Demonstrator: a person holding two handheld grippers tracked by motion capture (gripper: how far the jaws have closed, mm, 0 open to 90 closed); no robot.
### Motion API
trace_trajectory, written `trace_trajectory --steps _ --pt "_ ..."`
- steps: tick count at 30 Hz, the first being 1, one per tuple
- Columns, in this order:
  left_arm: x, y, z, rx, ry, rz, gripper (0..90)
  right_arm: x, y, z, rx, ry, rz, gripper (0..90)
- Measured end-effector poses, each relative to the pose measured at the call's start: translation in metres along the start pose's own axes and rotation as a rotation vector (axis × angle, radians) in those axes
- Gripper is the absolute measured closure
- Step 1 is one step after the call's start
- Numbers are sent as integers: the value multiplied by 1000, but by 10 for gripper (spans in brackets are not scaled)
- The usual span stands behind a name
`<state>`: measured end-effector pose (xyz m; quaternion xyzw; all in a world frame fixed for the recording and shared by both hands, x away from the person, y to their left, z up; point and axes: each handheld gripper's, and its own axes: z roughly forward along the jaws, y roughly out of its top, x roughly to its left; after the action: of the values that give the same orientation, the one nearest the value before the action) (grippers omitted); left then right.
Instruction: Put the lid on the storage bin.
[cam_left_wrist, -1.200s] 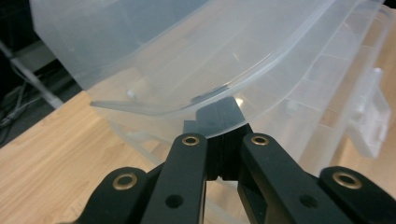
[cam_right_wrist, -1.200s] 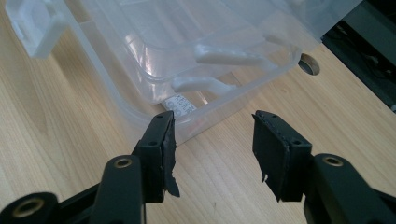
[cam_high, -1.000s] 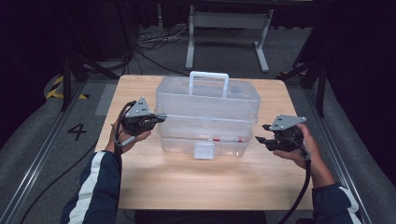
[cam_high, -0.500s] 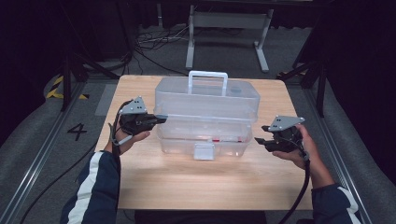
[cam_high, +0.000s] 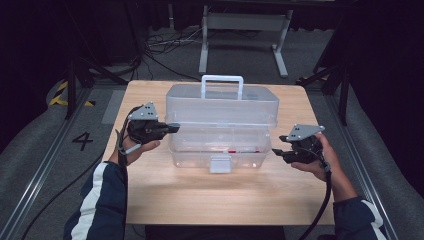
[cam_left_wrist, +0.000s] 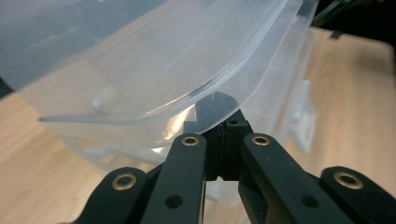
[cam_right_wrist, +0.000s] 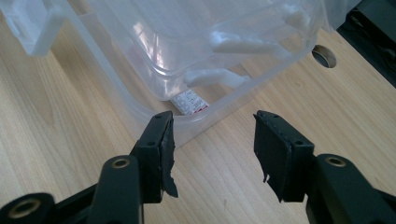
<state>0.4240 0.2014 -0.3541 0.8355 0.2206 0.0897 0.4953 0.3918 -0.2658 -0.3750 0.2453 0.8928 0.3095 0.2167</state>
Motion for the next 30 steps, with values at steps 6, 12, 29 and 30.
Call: trace_trajectory --steps 6,12,29,30 --pt "-17 7 5 27 -39 55 897 2 0 1 2 3 -4 480" --pt "-29 6 6 88 59 102 897 4 0 2 13 1 -11 480" --pt "-47 -2 3 126 157 156 898 6 -2 -3 4 0 -16 480" --pt "-47 -2 3 126 157 156 899 6 -2 -3 4 2 -17 480"
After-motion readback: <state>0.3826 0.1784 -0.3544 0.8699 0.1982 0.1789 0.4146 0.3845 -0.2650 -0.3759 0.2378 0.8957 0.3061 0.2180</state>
